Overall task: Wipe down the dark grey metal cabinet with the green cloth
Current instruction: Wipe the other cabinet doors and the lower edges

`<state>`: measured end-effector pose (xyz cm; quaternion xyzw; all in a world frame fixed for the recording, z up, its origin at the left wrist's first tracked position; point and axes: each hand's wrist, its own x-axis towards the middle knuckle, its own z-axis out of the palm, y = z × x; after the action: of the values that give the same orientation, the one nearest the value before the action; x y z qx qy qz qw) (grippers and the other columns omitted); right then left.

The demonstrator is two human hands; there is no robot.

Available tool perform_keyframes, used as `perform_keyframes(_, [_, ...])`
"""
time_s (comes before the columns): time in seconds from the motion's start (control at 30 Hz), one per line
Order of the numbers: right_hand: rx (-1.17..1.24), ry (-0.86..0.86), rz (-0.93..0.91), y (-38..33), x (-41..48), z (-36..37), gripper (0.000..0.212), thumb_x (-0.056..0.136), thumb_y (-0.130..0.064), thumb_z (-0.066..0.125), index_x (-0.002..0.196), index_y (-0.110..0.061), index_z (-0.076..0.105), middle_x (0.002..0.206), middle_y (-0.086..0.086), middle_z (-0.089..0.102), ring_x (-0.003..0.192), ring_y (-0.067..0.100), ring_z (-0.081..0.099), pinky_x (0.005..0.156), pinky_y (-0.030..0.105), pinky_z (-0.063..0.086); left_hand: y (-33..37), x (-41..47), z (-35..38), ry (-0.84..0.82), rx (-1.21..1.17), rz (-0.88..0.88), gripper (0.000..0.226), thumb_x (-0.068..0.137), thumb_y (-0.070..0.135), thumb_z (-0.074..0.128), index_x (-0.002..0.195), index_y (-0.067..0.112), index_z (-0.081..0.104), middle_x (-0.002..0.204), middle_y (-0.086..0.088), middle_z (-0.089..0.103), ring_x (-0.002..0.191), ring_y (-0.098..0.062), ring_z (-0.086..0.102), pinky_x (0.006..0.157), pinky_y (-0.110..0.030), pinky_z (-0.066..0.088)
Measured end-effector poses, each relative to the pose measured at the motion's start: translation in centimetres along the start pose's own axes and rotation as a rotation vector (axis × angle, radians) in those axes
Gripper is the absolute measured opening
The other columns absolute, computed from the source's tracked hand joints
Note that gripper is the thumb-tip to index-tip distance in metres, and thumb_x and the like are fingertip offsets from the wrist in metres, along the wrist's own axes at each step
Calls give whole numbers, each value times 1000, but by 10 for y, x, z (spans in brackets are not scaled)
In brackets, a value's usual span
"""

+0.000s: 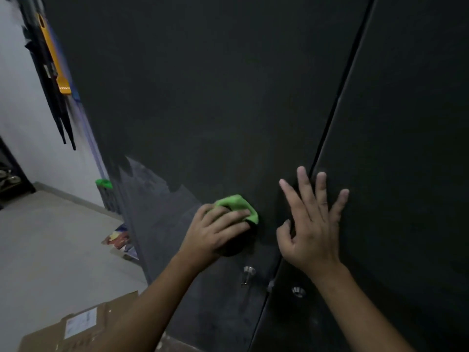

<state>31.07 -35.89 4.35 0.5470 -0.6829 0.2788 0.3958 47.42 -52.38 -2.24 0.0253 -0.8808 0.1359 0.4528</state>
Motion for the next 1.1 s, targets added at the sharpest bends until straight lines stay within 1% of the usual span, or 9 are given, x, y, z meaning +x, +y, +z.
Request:
perform_keyframes(0.13, [-12, -99, -77, -31, 17, 11, 78, 72, -20, 50, 149, -17, 47, 165, 10, 22, 156, 30, 8, 120, 62, -8, -49, -2, -29, 102, -66, -247, 33, 90, 18, 62, 122, 23, 60, 139, -5, 50, 111, -30, 49, 97, -40, 42])
perform_keyframes(0.3, [-42, -181, -70, -69, 48, 19, 79, 74, -23, 45, 153, -15, 42, 167, 19, 8, 154, 38, -4, 121, 60, -11, -106, 2, -66, 231, -180, -562, 28, 90, 14, 67, 117, 20, 61, 132, -17, 42, 123, -31, 44, 108, -33, 38])
perform_keyframes(0.47, [-240, -282, -15, -94, 53, 36, 92, 76, -33, 53, 161, -17, 20, 164, 26, -13, 150, 49, -16, 117, 69, -8, -143, -5, -79, 392, -164, -785, 32, 89, 9, 68, 120, 9, 63, 129, -29, 36, 116, -6, 32, 107, -9, 26])
perform_keyframes(0.6, [-308, -278, 8, -96, 50, 45, 99, 75, -33, 60, 162, -19, 13, 164, 26, -15, 149, 48, -18, 117, 69, -8, -143, -26, -66, 461, -202, -985, 35, 91, 16, 65, 125, 9, 59, 126, -23, 40, 117, -21, 41, 106, -22, 34])
perform_keyframes(0.7, [-303, -269, 38, -100, 50, 51, 100, 77, -35, 60, 162, -17, 12, 163, 26, -16, 149, 48, -19, 117, 69, -9, -119, -54, -46, 331, -198, -959, 35, 87, 13, 66, 120, 7, 61, 126, -22, 43, 119, -31, 42, 104, -33, 37])
perform_keyframes(0.83, [-253, -269, 88, -109, 50, 60, 100, 80, -47, 53, 161, -12, 7, 162, 25, -22, 147, 48, -23, 116, 68, -13, -107, -87, -37, 67, -257, -811, 36, 82, 3, 73, 116, 9, 63, 131, -16, 38, 123, -25, 35, 106, -29, 30])
perform_keyframes(0.9, [-242, -267, 109, -114, 49, 64, 102, 80, -51, 52, 161, -9, 5, 161, 27, -22, 147, 47, -25, 116, 66, -14, -117, -88, -42, 86, -279, -758, 37, 81, 0, 74, 115, 7, 63, 127, -14, 39, 121, -15, 34, 106, -22, 29])
perform_keyframes(0.97, [-246, -276, 116, -119, 47, 68, 105, 81, -54, 53, 161, -7, 3, 161, 28, -21, 147, 47, -26, 117, 66, -14, -126, -78, -51, 162, -304, -768, 39, 80, -1, 74, 115, 8, 61, 123, -14, 42, 119, -11, 34, 105, -23, 33])
perform_keyframes(1.1, [-282, -290, 113, -120, 43, 71, 107, 81, -55, 53, 161, -6, 1, 161, 29, -19, 147, 48, -25, 117, 66, -11, -149, -51, -72, 385, -289, -847, 46, 80, 2, 73, 120, 9, 52, 120, -13, 51, 114, -23, 49, 96, -36, 45])
